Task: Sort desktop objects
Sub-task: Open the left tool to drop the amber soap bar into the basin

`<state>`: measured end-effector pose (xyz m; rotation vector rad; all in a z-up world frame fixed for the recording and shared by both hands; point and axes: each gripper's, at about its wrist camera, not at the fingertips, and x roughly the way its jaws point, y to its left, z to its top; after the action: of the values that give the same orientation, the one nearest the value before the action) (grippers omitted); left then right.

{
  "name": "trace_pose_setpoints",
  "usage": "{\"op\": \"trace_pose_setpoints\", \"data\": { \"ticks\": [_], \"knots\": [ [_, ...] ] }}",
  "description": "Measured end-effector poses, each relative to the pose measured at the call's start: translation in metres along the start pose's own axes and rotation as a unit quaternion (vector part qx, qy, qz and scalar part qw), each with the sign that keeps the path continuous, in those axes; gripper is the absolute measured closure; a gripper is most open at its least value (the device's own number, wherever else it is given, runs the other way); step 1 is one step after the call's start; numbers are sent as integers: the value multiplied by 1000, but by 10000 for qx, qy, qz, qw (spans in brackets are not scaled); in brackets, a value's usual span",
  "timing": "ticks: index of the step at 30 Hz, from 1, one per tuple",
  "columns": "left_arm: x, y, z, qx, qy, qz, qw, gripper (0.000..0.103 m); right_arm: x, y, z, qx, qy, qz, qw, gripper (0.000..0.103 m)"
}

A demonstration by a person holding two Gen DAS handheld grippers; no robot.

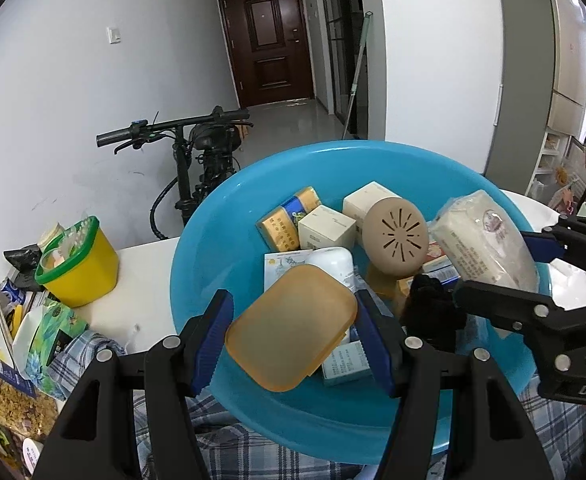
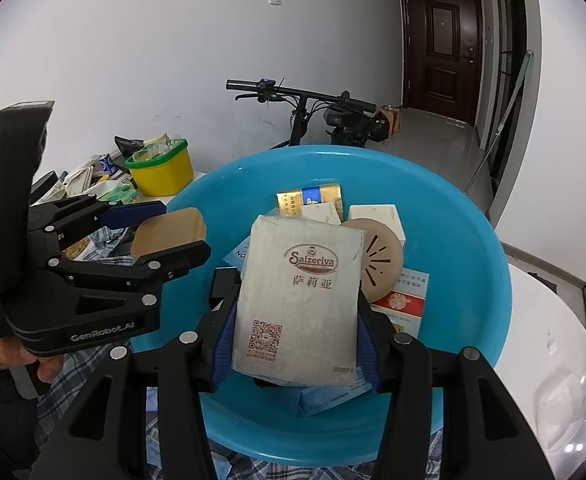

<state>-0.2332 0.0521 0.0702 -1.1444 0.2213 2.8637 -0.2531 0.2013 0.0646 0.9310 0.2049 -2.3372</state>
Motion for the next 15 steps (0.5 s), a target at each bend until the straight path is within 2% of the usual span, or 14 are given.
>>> {"op": "trace_pose_setpoints", "data": {
  "ticks": [8,9,10,11,13,15],
  "knots": [
    [-5,4,3,-73,-69,-3,9999,39,-2,-2,0,16,-18,20,10000,53],
    [-6,5,3,-83,-64,-4,9999,34,-2,-2,0,12,-22,12,10000,53],
    [-7,5,3,-88,-49,-13,9999,24,-2,-2,1,21,-26,2,10000,53],
    [-8,6,4,-91,-54,16,9999,3,-2,-3,0,25,-26,-1,10000,53],
    [-14,6,5,-101,-235,177,9995,0,-2,-3,1,43,-35,8,10000,53],
    [-17,6,6,-59,-234,246,9994,0,-3,-4,1,47,-43,14,10000,53]
  ]
}}
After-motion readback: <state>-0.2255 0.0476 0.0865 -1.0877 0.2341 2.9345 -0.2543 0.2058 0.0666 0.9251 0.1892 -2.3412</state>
